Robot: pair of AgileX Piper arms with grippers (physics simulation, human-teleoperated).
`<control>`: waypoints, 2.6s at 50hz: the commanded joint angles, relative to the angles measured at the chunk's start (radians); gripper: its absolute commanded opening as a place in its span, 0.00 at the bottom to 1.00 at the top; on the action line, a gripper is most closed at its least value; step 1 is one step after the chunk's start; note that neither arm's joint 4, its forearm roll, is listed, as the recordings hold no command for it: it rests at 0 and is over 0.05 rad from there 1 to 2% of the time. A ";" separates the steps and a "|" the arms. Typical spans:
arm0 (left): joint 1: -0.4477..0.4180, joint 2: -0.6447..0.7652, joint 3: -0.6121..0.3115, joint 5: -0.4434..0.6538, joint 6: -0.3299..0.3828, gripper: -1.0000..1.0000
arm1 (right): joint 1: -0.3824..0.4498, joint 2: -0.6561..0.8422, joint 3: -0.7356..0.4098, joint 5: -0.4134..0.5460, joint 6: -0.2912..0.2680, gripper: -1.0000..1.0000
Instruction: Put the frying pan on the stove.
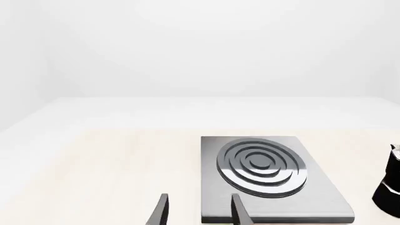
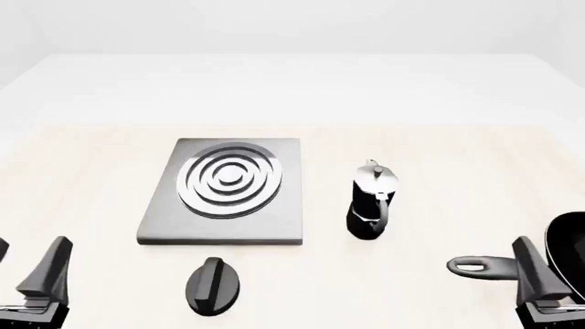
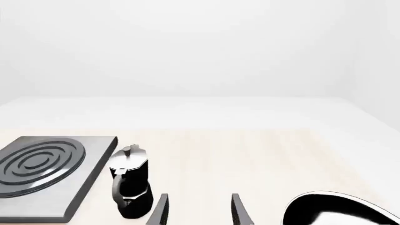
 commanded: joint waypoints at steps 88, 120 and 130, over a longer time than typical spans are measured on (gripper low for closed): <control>-0.440 0.804 -0.222 -0.593 0.080 1.00 | -0.197 -0.002 -0.602 0.189 0.136 1.00; -0.602 1.056 -0.326 -0.736 0.075 1.00 | -0.317 -0.002 -1.035 0.356 0.293 1.00; -0.668 1.154 -0.399 -0.751 0.076 1.00 | -0.350 -0.002 -1.082 0.364 0.321 1.00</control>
